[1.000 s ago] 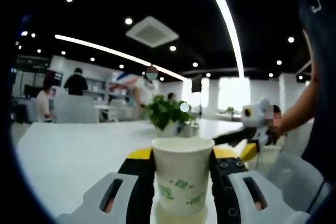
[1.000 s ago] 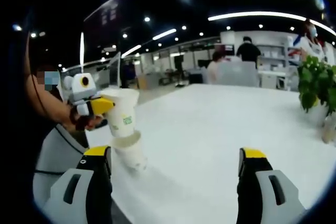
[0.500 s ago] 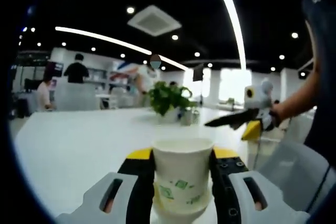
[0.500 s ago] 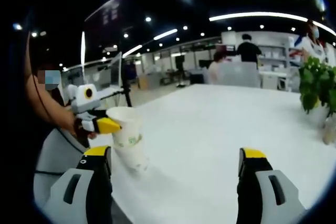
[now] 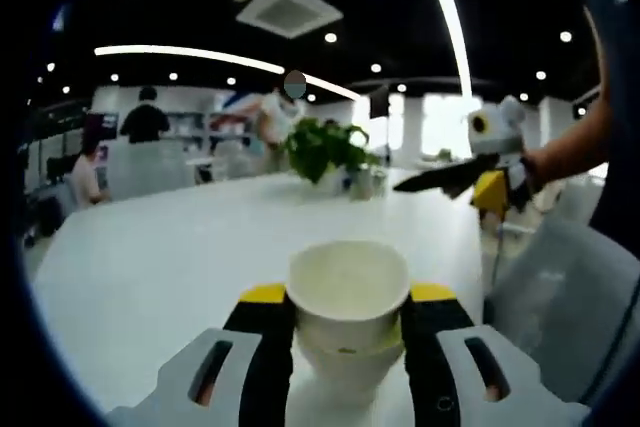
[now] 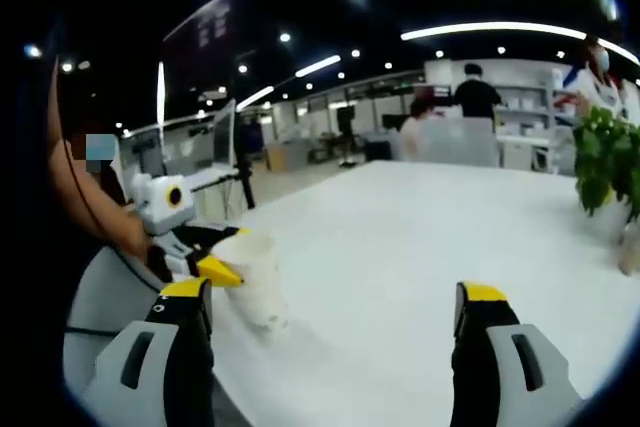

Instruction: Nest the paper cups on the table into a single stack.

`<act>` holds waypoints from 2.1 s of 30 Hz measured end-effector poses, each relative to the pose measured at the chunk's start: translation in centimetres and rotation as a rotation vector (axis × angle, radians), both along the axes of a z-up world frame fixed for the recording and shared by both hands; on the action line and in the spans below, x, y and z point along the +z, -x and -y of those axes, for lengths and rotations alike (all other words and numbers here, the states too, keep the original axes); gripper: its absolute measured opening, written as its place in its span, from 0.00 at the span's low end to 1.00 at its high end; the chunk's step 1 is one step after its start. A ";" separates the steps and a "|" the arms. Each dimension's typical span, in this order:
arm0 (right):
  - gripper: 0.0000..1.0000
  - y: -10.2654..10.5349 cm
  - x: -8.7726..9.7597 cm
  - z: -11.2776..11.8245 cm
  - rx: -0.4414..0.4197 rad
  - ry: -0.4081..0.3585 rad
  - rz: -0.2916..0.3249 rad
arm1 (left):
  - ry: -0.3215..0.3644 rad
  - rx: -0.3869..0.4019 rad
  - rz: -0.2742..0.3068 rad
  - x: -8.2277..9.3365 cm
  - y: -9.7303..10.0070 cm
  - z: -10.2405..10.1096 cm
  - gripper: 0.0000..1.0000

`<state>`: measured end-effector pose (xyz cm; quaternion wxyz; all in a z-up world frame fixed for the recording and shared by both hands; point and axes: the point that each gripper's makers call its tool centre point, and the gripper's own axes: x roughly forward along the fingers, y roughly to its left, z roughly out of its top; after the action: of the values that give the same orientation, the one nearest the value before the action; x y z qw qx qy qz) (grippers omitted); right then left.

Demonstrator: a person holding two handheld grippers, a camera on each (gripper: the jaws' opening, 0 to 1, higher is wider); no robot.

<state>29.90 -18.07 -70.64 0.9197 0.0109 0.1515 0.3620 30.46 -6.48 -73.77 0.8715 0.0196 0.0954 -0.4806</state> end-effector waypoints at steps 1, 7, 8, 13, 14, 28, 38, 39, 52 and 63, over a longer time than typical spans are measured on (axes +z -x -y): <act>1.00 0.0 0.0 0.0 0.001 0.000 0.000 | -0.021 -0.003 0.007 0.0 -0.1 0.1 0.40; 1.00 0.0 0.0 -0.4 0.009 -0.005 0.001 | -0.035 -0.008 0.001 0.0 0.0 0.2 0.42; 1.00 -0.1 0.0 -0.4 0.010 -0.005 0.001 | -0.034 -0.009 -0.002 0.0 0.0 0.2 0.42; 1.00 -0.1 0.0 -0.2 0.009 -0.005 0.001 | -0.033 -0.045 -0.016 0.1 0.4 0.7 0.64; 1.00 -0.2 0.1 -0.2 0.009 -0.004 0.002 | -0.037 -0.044 -0.010 0.2 0.3 0.7 0.73; 1.00 -1.2 1.2 0.1 0.005 0.024 0.050 | 0.137 0.008 -0.051 6.6 -1.9 -2.4 0.98; 1.00 -1.2 0.1 -0.6 0.012 0.034 0.043 | 0.052 0.034 -0.039 5.0 -0.7 -4.9 0.98; 1.00 -0.9 -0.2 -0.8 0.015 0.037 0.040 | 0.033 0.037 -0.043 4.4 -0.5 -5.1 0.97; 1.00 0.8 -4.7 -2.7 0.077 0.136 -0.014 | -0.200 0.033 -0.066 -0.6 1.0 -6.1 0.88; 0.82 1.2 -7.6 -6.4 0.242 0.318 -0.017 | -0.422 -0.085 -0.044 -4.3 2.0 -4.7 0.76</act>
<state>28.71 -11.71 -78.28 0.8584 -0.1500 0.2146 0.4411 28.49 -1.81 -78.09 0.8247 0.1952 0.2119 -0.4867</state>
